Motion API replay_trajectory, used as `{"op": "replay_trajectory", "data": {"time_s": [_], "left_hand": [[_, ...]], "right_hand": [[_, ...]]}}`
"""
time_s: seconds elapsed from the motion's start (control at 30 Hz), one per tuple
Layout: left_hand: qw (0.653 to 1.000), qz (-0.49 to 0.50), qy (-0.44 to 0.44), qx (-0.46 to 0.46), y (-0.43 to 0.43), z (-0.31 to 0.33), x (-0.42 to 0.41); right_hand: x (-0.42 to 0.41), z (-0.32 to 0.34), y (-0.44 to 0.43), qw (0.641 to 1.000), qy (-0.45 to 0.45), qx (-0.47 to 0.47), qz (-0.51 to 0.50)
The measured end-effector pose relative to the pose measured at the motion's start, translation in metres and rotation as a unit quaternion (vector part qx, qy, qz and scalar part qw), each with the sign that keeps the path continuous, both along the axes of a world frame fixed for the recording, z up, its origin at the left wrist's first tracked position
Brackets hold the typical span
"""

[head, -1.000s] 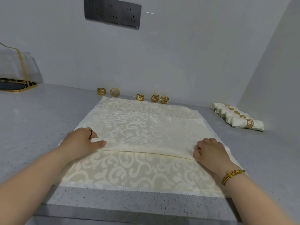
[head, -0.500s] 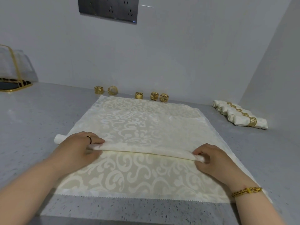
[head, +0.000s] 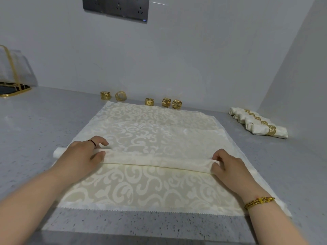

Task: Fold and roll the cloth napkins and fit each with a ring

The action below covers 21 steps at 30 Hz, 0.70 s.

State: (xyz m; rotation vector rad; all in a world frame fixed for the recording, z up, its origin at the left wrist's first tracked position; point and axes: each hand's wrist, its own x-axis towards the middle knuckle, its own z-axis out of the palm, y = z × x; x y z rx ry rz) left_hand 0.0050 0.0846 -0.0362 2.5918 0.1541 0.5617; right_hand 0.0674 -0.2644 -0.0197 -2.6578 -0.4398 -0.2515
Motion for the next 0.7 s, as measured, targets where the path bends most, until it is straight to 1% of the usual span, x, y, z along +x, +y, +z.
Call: {"op": "replay_trajectory", "data": {"time_s": [0.1,0.17,0.23,0.27,0.3,0.37,0.4,0.47,0.53,0.6,0.7], "left_hand": [[1.000,0.008,-0.002,0.024,-0.001,0.001,-0.001],[0.999,0.004,-0.021,0.036,-0.002,0.003,-0.002],[0.996,-0.021,-0.036,0.079,-0.001,0.005,-0.002],[0.995,-0.038,-0.040,0.088,0.000,0.005,-0.002],[0.996,-0.050,-0.031,0.074,0.000,0.005,-0.004],[0.997,-0.073,0.003,0.008,0.001,0.006,-0.010],[0.996,-0.084,0.011,-0.013,0.002,0.006,-0.012],[0.995,-0.092,0.028,-0.019,0.003,0.007,-0.012],[0.997,-0.071,0.030,-0.012,0.005,0.006,-0.011],[0.999,-0.041,0.012,-0.010,0.006,0.006,-0.008],[0.998,-0.049,-0.024,-0.040,0.006,0.004,-0.007]], "right_hand": [[0.001,-0.001,0.000,0.998,-0.030,-0.060,-0.006],[0.001,-0.004,0.003,0.994,-0.088,-0.064,0.004],[0.001,-0.006,0.004,0.991,-0.120,-0.049,0.036],[-0.001,-0.005,0.004,0.992,-0.111,-0.044,0.051],[-0.002,-0.003,0.003,0.994,-0.092,-0.034,0.057],[-0.006,0.000,0.000,0.997,-0.015,-0.006,0.070],[-0.007,0.001,-0.001,0.997,-0.003,0.002,0.080],[-0.007,0.002,-0.003,0.997,0.002,0.010,0.080],[-0.004,0.001,-0.003,0.998,0.005,0.014,0.063],[-0.003,0.002,-0.003,0.999,-0.014,0.019,0.044],[-0.001,0.000,-0.002,0.998,-0.049,0.007,0.024]]}}
